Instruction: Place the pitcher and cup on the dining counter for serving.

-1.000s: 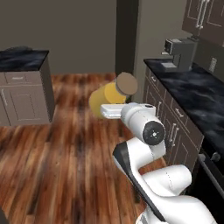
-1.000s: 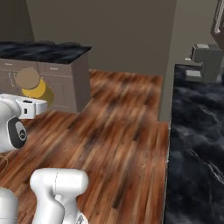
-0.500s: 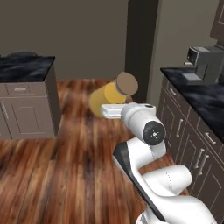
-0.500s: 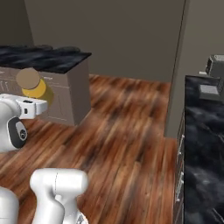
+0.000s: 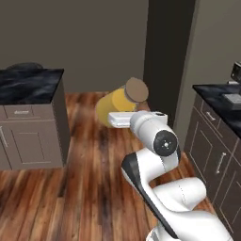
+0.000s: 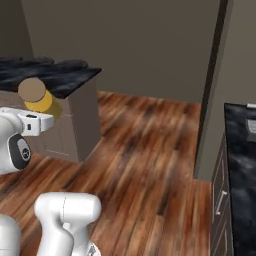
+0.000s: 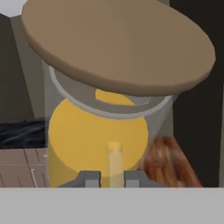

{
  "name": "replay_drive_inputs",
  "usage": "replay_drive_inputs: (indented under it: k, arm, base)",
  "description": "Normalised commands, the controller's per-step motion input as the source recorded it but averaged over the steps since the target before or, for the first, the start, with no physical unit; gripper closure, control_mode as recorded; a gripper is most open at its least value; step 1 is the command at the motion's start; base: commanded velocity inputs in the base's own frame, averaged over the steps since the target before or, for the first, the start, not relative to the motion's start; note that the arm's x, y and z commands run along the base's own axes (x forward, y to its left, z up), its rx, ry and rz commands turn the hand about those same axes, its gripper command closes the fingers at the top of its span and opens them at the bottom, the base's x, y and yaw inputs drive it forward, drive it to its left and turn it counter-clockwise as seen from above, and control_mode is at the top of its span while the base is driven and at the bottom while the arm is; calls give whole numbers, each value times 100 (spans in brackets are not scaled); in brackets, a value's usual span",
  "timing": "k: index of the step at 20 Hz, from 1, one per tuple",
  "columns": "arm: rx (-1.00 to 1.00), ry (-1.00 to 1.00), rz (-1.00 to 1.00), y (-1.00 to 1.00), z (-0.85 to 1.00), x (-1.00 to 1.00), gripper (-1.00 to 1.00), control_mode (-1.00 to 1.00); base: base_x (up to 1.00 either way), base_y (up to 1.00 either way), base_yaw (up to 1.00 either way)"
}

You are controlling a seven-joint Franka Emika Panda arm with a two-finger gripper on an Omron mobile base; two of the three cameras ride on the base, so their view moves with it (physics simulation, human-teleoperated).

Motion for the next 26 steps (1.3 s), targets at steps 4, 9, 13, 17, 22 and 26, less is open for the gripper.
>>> replay_drive_inputs:
  k: [4,9,13,17,22,26]
  arm:
    - [0,0,0,0,0,0,100,100]
    - [0,0,0,0,0,0,100,100]
    - [0,0,0,0,0,0,100,100]
    - [0,0,0,0,0,0,100,100]
    - [0,0,0,0,0,0,100,100]
    - [0,0,0,0,0,0,100,100]
  base:
    - [100,29,2]
    - [100,32,3]
    - [100,49,4]
    - [100,97,0]
    - [100,100,0]
    - [100,100,-2]
